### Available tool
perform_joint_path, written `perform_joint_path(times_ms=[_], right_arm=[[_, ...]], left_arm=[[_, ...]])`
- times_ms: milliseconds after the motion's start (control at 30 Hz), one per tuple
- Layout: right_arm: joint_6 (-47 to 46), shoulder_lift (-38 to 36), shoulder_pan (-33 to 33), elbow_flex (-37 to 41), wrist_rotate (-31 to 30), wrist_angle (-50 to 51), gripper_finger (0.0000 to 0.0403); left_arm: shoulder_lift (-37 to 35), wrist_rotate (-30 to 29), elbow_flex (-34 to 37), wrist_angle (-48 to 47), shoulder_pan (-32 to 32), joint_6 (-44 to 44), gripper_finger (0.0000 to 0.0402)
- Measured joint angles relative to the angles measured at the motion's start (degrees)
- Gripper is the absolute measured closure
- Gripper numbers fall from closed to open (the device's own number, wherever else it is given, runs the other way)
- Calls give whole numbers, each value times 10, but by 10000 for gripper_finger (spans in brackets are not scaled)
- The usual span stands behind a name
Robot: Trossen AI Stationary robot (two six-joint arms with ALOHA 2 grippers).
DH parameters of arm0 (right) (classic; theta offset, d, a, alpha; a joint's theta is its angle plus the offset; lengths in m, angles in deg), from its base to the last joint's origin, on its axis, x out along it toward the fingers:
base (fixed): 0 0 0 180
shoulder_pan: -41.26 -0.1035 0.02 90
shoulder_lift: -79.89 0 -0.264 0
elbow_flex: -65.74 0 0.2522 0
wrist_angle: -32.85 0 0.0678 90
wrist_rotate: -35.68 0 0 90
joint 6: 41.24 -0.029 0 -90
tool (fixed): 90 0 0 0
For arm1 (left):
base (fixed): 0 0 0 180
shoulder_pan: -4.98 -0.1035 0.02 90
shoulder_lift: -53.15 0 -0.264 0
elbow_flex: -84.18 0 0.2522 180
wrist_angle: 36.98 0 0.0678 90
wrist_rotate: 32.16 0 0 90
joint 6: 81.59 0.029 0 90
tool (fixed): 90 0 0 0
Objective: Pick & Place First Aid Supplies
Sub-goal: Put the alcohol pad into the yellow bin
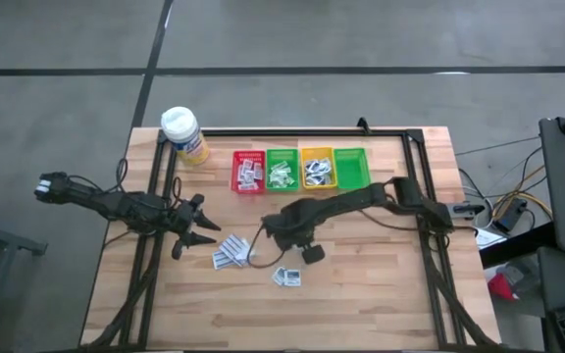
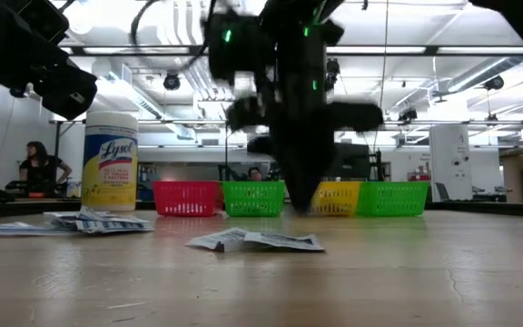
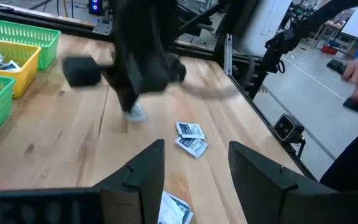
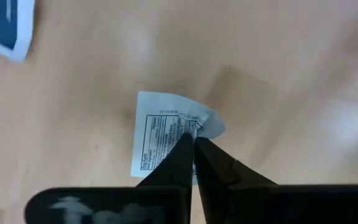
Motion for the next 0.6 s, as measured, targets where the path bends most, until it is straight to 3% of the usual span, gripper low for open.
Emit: perform_joint_path(times_ms=[233, 600], right_arm=[[22, -116, 46, -4, 26, 54, 395], [32, -266, 158, -5, 48, 48, 395]], left_arm=[[0, 0, 0, 0, 0, 0, 229], [0, -1, 0, 1, 0, 0, 229]])
